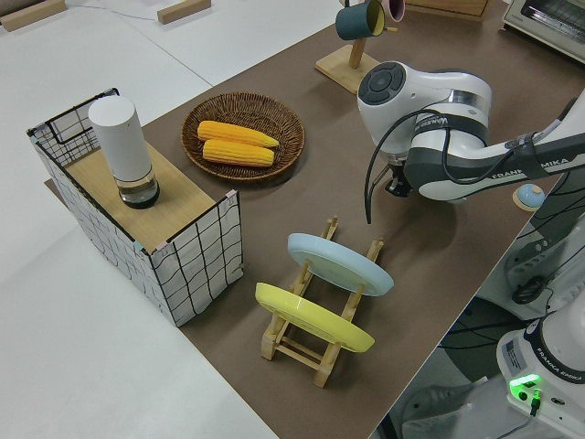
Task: Pick gray plate from low plate rack and place it on table with left arm
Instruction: 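Carry the gray plate away from the rack and lower it flat, then open the left gripper and release the gray plate on the table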
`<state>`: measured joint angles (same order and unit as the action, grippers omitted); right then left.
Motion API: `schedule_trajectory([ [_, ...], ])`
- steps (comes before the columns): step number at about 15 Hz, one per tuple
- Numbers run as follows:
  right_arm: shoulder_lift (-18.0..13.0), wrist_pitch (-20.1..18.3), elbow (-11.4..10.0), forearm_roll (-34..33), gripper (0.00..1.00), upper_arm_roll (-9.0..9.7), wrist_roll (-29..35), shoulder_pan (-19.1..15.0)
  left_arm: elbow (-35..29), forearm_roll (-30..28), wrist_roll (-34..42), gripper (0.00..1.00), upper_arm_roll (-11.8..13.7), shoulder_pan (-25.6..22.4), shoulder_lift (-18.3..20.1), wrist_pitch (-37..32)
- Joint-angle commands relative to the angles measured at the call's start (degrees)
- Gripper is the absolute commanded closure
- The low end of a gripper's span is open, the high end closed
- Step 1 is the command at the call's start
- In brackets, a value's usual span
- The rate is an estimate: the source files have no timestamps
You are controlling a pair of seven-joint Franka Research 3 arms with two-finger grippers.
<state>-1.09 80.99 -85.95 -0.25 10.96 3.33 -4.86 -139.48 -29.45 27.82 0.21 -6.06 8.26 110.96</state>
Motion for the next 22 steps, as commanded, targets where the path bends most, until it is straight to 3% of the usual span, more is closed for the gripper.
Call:
schedule_trajectory([
  [1, -0.1, -0.8, 0.3, 0.4, 0.013, 0.38, -0.1, -0.4, -1.7, -1.0, 0.7, 0.71, 0.4, 1.6, -0.7, 3.5],
  [4, -0.1, -0.8, 0.3, 0.4, 0.011, 0.29, 0.0, -0.4, -1.6, -1.0, 0.6, 0.37, 0.4, 1.6, -0.6, 3.2],
  [6, -0.1, -0.8, 0.3, 0.4, 0.011, 0.38, 0.0, -0.4, -1.4, -0.9, 0.6, 0.00, 0.4, 1.6, -0.6, 3.2],
  [13, -0.1, -0.8, 0.3, 0.4, 0.013, 0.38, 0.0, -0.4, 2.3, 0.4, -0.4, 0.00, 0.5, 1.5, 0.1, 2.5],
  [16, -0.1, -0.8, 0.3, 0.4, 0.013, 0.38, 0.0, -0.4, 6.7, 7.3, -6.3, 0.00, 0.3, 1.6, 0.8, 1.6],
  [22, -0.1, -0.8, 0.3, 0.4, 0.011, 0.38, 0.0, -0.4, 20.9, 17.7, -20.6, 0.00, -3.3, 1.6, 0.6, -7.2],
])
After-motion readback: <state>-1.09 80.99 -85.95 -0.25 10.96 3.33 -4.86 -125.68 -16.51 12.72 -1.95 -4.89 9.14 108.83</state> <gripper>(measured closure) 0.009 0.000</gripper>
